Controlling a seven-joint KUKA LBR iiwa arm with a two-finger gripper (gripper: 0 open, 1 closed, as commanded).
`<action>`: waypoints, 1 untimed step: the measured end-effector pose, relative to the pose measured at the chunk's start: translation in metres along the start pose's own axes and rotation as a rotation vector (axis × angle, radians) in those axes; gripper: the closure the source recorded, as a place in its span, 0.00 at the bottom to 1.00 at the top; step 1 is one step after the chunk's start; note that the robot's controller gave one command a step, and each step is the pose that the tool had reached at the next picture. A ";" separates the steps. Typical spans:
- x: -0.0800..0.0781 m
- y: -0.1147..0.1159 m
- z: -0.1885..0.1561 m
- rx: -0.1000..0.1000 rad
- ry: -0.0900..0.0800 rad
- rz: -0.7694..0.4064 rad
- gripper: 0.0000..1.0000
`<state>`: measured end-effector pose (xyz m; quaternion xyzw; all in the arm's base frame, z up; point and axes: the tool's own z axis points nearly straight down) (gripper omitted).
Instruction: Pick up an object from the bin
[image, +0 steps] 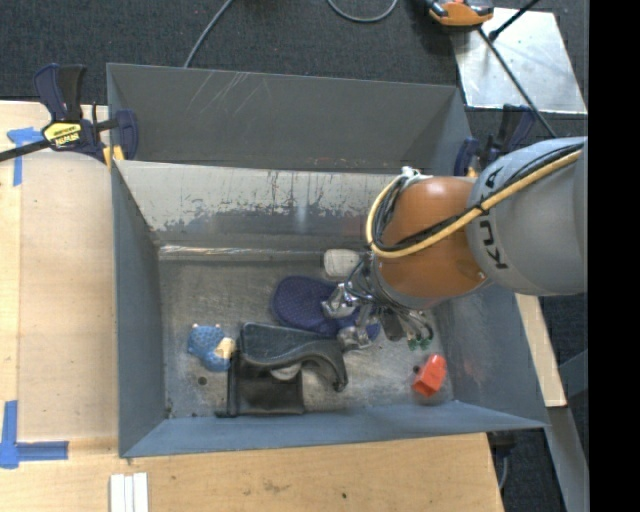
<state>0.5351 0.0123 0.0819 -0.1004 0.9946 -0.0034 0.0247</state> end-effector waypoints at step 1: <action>-0.013 -0.036 -0.147 -0.012 0.035 -0.177 1.00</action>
Offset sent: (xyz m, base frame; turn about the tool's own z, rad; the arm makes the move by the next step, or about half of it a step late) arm 0.0098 -0.0308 0.1432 -0.1799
